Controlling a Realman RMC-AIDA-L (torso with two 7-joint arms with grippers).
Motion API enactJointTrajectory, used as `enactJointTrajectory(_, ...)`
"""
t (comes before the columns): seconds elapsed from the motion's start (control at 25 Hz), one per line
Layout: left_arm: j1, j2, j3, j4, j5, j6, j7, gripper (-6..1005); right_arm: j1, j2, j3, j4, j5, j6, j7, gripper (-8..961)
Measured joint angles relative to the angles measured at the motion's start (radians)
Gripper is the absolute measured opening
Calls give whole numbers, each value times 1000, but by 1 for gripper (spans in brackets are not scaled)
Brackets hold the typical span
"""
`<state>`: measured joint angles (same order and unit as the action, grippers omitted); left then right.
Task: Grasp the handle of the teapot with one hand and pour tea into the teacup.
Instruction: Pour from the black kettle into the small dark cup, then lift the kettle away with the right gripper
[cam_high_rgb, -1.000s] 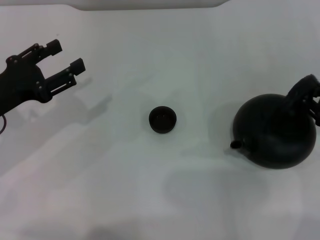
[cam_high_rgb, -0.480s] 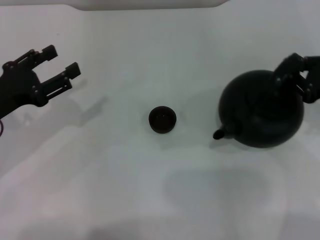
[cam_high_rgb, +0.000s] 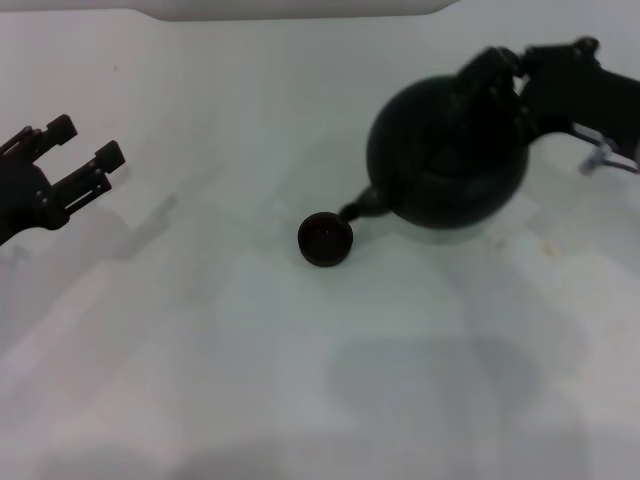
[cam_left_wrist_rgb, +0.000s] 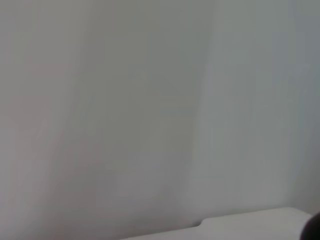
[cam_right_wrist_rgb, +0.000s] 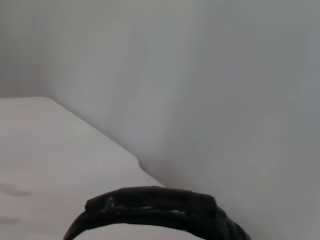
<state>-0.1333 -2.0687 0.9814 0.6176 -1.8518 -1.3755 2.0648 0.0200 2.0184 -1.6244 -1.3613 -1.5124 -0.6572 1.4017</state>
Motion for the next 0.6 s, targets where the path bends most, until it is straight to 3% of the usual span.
enactJointTrajectory(0.24,15,1,-10,-22,0,0,4,760,58,-4,-114,-13,-12,159,-27,109)
enactJointTrajectory(0.6,21,1,-11,-29,0,14,10,759,57,-3,-283,-57,-13,411,-210,109)
